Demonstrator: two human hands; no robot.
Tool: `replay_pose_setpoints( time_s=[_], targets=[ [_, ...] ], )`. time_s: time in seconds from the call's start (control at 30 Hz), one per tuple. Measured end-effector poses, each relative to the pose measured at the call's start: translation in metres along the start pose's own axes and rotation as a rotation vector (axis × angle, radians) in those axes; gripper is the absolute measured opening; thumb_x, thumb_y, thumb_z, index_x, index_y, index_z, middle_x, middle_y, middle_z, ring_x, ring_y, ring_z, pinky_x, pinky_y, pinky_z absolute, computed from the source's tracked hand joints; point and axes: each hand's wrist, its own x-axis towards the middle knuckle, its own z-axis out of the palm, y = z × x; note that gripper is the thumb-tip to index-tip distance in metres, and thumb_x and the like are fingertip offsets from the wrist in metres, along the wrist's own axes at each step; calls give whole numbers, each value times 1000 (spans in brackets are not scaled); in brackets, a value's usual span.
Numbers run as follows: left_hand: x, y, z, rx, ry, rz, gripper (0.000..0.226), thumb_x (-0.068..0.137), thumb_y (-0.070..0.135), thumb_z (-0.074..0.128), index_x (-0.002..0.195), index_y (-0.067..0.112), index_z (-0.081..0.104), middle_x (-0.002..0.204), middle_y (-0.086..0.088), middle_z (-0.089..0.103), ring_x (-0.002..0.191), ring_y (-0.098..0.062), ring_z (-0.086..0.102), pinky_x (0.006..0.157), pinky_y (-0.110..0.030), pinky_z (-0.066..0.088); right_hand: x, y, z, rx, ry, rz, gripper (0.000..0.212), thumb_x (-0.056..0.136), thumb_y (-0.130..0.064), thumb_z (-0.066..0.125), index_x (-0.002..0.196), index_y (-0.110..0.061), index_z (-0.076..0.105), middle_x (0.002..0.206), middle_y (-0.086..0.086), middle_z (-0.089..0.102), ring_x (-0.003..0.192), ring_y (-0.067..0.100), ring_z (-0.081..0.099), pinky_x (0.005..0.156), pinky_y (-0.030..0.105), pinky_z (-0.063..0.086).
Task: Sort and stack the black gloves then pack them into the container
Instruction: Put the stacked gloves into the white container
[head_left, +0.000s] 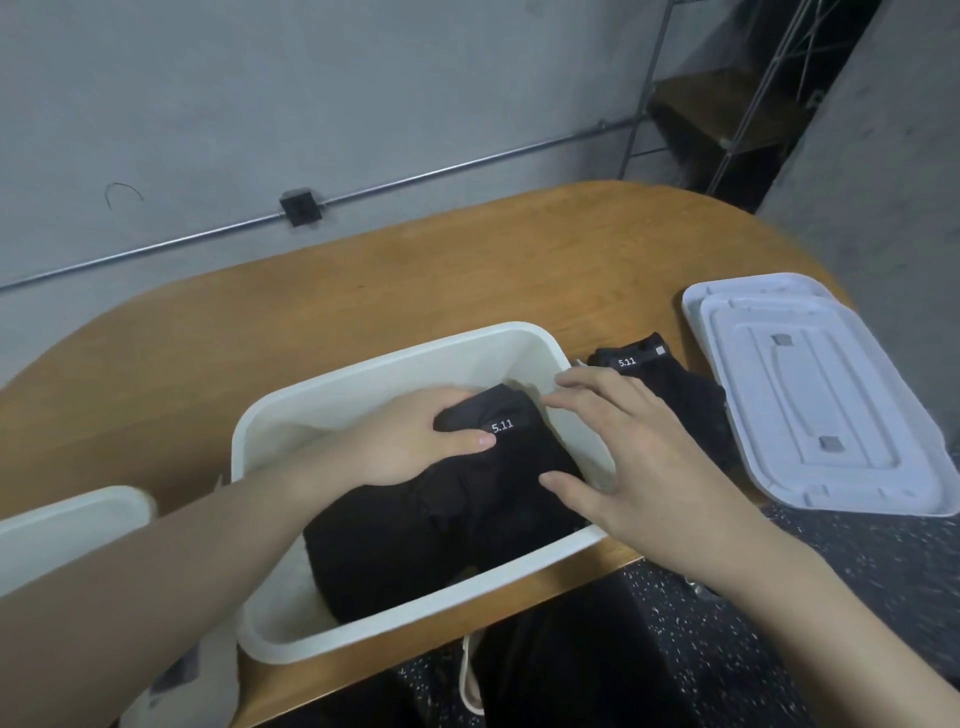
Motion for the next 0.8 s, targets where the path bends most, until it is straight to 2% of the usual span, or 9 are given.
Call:
replay_pose_setpoints(
  time_s=[0.1, 0.2, 0.27, 0.33, 0.4, 0.53, 0.6, 0.7, 0.8],
  targets=[
    [-4, 3, -2, 28, 25, 18, 49, 95, 54, 62, 141, 37, 56, 135, 21, 63, 125, -3, 58, 110, -42, 45, 1, 1, 2, 1, 5, -2, 60, 87, -44, 72, 141, -26, 55, 149, -16, 40, 139, 7, 34, 116, 35, 34],
    [-11, 7, -7, -21, 35, 15, 47, 97, 43, 69, 142, 37, 56, 132, 21, 65, 118, -2, 63, 103, -37, 51, 3, 3, 4, -7, 2, -1, 61, 89, -44, 72, 144, -28, 52, 152, -19, 37, 142, 5, 30, 118, 33, 30],
    [-19, 10, -12, -1, 82, 0, 51, 95, 36, 71, 143, 36, 54, 134, 25, 62, 117, 3, 63, 103, -33, 52, 4, 5, 7, -5, 2, -2, 61, 89, -45, 72, 144, -30, 51, 155, -20, 34, 145, 3, 26, 121, 29, 26],
    [-29, 19, -17, 205, 147, 23, 56, 96, 43, 67, 149, 36, 50, 141, 28, 53, 128, 4, 54, 111, -31, 46, 4, 6, 10, 13, -8, 4, 64, 90, -46, 71, 148, -34, 46, 161, -24, 27, 149, -5, 16, 119, 14, 11],
    [-38, 33, -18, 381, 152, 59, 59, 97, 54, 58, 152, 40, 43, 149, 27, 47, 136, 2, 45, 114, -27, 39, 4, 8, 12, 72, -14, 29, 73, 90, -46, 71, 154, -40, 36, 165, -31, 13, 149, -15, 4, 111, 2, 1],
    [-39, 37, -4, 550, 3, -1, 76, 94, 67, 53, 160, 43, 23, 162, 23, 29, 144, -6, 36, 118, -29, 32, 3, 10, 15, 164, -34, 122, 90, 91, -49, 71, 161, -44, 15, 164, -38, -9, 147, -19, -8, 102, -4, -2],
    [-33, 29, 1, 560, -63, -35, 83, 92, 67, 58, 161, 43, 17, 167, 19, 20, 150, -11, 29, 122, -33, 30, 3, 12, 17, 179, -36, 131, 93, 90, -49, 71, 162, -42, 12, 163, -38, -10, 146, -21, -10, 101, -4, -1],
    [-25, 22, 4, 538, -100, -34, 86, 93, 62, 62, 162, 44, 13, 168, 17, 20, 151, -11, 28, 122, -32, 29, 2, 13, 19, 200, -29, 133, 93, 91, -50, 71, 162, -42, 12, 163, -40, -8, 145, -22, -10, 105, 2, 1],
    [-25, 26, 3, 555, -91, -15, 87, 92, 64, 61, 162, 44, 13, 168, 19, 17, 150, -9, 26, 122, -31, 29, -2, 14, 15, 238, -5, 113, 84, 91, -57, 65, 161, -41, 21, 164, -37, 3, 146, -21, -5, 111, 6, 5]
  ],
)
